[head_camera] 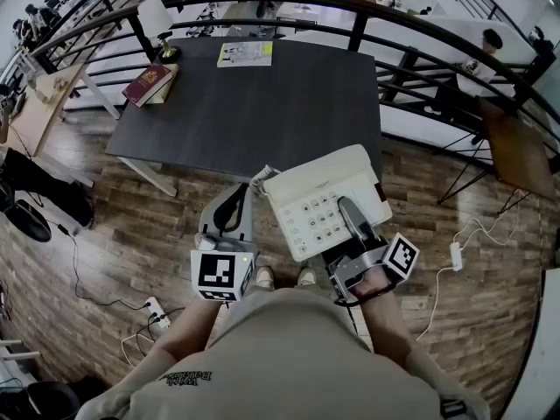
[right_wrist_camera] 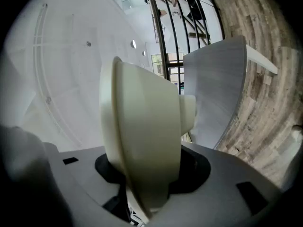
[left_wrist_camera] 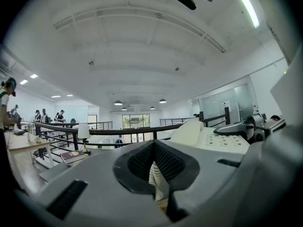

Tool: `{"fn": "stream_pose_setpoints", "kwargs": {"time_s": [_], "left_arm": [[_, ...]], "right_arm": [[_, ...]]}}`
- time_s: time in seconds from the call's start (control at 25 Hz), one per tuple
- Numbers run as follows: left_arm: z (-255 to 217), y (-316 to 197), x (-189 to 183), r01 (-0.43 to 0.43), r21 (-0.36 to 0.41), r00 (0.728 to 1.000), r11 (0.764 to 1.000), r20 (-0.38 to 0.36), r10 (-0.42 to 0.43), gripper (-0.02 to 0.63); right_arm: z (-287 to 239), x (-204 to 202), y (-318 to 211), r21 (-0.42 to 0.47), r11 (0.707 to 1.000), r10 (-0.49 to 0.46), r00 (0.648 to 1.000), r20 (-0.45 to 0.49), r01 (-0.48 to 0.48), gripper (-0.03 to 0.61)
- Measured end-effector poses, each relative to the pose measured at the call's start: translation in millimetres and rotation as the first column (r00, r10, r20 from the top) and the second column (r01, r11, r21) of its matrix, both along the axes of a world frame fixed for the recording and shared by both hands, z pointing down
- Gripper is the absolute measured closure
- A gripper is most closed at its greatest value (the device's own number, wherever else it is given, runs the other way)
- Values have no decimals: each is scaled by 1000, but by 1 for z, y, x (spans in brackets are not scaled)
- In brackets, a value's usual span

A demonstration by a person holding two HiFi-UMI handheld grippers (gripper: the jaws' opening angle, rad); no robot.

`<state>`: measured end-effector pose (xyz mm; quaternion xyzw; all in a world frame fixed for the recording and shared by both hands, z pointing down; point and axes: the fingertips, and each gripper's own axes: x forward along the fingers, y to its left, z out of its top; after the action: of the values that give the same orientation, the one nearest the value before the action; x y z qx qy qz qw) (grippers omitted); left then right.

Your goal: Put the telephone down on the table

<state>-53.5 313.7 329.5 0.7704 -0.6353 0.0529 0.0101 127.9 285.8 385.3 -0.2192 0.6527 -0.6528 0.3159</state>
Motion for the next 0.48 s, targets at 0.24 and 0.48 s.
{"fn": "stream_pose_setpoints", "kwargs": {"time_s": [0.24, 0.48], "left_arm": [[1, -2, 8, -12, 8, 1000, 1000, 25, 11, 611], [3, -6, 11, -29, 1, 999, 1000, 26, 29, 611]], "right_arm": [[3, 3, -1, -4, 1000, 6, 1000, 12, -6, 370], [4, 3, -1, -7, 1000, 5, 1000, 22, -5, 370]]}}
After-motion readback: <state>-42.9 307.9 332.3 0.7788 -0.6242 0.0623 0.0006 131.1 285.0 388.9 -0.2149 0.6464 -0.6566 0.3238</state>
